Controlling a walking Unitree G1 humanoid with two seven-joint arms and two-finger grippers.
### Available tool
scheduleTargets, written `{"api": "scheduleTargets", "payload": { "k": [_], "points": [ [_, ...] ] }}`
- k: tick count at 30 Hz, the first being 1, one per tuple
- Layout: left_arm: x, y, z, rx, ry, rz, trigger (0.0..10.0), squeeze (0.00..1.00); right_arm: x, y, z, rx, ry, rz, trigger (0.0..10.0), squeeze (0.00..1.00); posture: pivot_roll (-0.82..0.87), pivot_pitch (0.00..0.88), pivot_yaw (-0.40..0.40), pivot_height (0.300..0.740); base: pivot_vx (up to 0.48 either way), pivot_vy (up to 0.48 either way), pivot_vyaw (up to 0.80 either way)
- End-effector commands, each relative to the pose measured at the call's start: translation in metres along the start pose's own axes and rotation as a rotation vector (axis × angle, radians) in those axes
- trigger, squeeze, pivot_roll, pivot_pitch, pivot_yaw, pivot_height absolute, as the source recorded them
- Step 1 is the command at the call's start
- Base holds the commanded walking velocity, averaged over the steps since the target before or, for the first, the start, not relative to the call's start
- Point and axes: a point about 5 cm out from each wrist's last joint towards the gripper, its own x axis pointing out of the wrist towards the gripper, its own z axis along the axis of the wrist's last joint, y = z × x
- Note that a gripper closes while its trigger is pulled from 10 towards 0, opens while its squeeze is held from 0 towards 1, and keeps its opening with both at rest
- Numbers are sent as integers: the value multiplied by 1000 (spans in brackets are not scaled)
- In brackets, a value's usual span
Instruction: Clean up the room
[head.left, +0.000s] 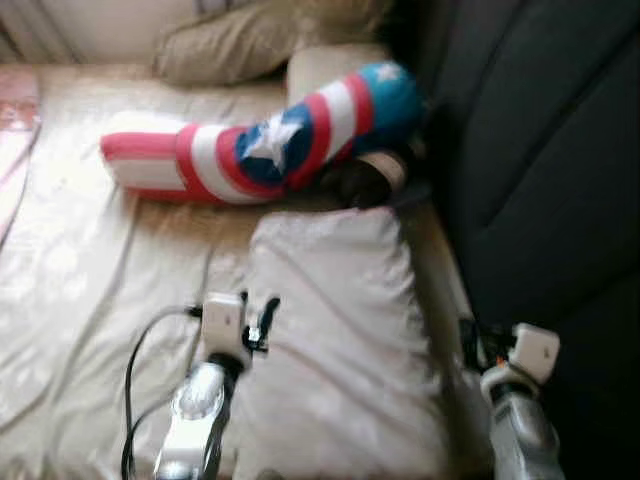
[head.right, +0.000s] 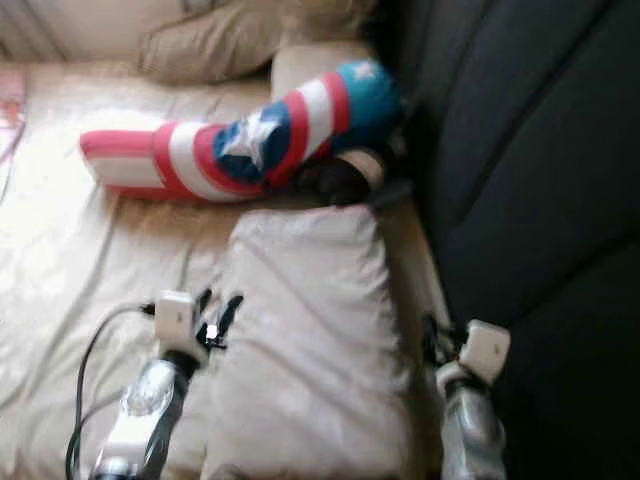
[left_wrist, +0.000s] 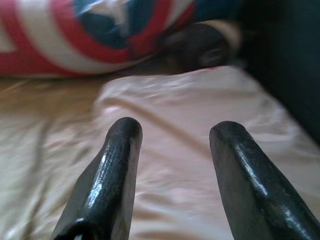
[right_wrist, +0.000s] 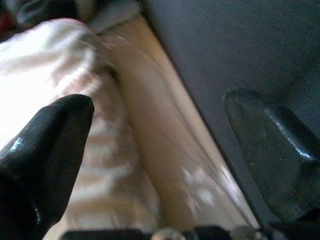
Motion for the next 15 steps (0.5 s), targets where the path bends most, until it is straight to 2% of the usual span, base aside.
{"api": "scheduleTargets", "payload": {
  "k": [1, 8, 15],
  "points": [
    [-13, 13, -14, -6, 63, 58, 10000, 0, -4, 12, -12, 24, 45, 32, 10000, 0, -22, 194, -2, 740, 0, 0, 0],
    [-13, 16, -13, -10, 64, 71, 10000, 0, -6, 24, -17, 25, 83, 134, 10000, 0, -26, 196, -1, 740, 0, 0, 0],
    [-10, 17, -14, -27, 74, 73, 10000, 0, -5, 22, -18, -2, 93, 143, 10000, 0, -28, 200, -1, 740, 0, 0, 0]
  ]
}}
